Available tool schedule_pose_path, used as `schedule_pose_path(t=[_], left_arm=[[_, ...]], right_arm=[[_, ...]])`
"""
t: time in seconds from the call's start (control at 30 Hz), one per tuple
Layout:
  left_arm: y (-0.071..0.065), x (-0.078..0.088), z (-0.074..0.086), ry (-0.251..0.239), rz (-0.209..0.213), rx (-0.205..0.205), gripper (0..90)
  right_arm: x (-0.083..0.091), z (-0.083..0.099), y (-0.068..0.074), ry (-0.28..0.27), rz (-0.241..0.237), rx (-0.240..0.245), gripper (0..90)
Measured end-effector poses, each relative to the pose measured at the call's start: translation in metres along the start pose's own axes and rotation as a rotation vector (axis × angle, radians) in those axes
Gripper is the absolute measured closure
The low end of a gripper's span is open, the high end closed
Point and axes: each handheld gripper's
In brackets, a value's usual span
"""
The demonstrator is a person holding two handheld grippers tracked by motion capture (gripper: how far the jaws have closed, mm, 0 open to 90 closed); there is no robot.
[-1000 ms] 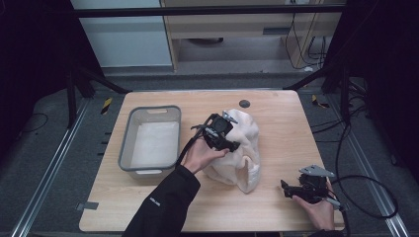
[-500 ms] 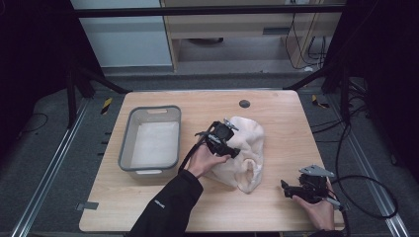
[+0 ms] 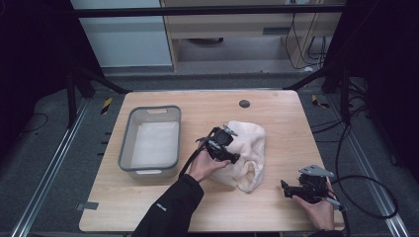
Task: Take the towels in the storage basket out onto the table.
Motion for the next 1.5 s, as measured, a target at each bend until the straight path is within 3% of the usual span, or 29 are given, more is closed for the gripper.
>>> schedule_pose_path(t=[0.3,0.67,0.97,1.5], left_arm=[[0.002,0.018,0.010,-0.062,-0.001,-0.008,27.3],[0.005,0.045,0.028,-0.116,-0.007,-0.002,24.0],[0.015,0.075,0.058,-0.182,-0.012,0.033,24.4],[0.027,0.111,0.114,-0.259,-0.060,0.081,26.4]], right_arm=[[0.000,0.000,0.000,0.001,0.001,-0.001,5.7],[0.000,0.000,0.000,0.002,0.005,-0.001,5.7],[0.001,0.000,0.000,-0.002,0.001,-0.005,6.0],[0.001,0.001,0.002,0.007,0.006,0.003,6.1]])
Point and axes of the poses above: each handheld gripper's, and its own axes: x roughly backward along the jaws, z roughly out of its underside, y roughly to its left, and after that the axes turned 6 degrees about y, right-handed
